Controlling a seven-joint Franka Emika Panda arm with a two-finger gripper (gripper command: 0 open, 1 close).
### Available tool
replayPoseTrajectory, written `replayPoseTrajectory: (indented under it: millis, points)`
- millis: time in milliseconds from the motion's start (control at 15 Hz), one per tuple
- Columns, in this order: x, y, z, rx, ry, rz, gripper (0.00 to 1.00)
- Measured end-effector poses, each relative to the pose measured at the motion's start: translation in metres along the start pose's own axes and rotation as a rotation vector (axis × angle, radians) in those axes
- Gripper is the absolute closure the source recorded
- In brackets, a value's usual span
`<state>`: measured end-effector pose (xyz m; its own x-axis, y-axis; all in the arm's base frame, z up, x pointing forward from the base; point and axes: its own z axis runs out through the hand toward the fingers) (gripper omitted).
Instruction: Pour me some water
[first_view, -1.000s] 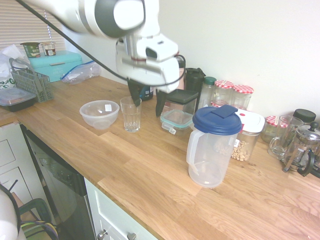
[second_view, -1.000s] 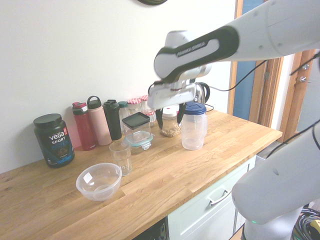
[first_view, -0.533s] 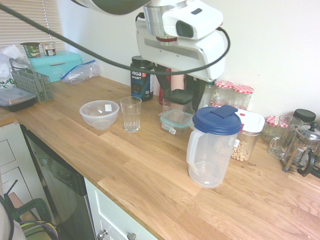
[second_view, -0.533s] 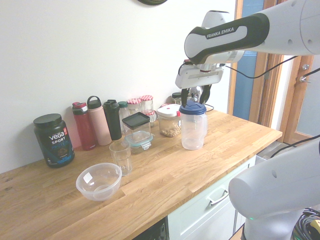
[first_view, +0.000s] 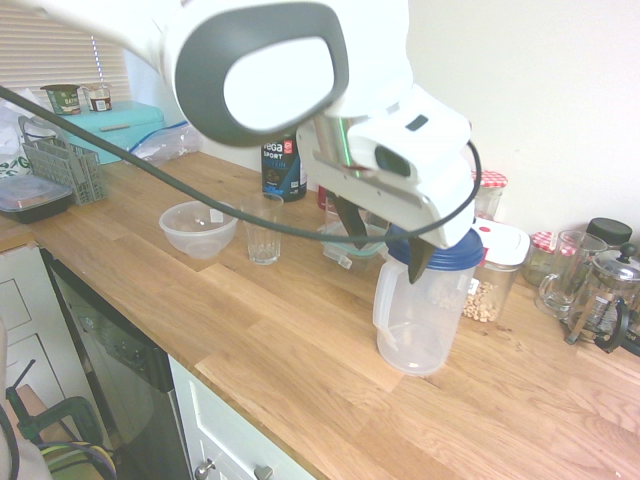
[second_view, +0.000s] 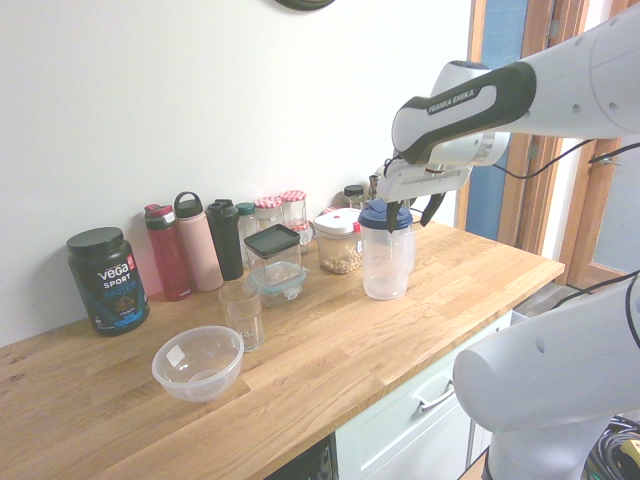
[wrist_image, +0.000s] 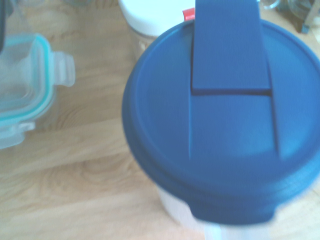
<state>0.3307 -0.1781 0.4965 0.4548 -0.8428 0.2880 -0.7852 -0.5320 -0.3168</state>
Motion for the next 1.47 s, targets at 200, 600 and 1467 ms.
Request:
replayPoseTrajectory:
  millis: [200, 600, 1467]
  points:
    - [0.002, -0.001, 0.024, -0.013, 0.001, -0.004, 1.00]
    - [0.005, 0.005, 0.028, -0.020, 0.001, -0.013, 1.00]
    - [0.001, 0.008, 0.031, -0.018, 0.006, -0.035, 1.00]
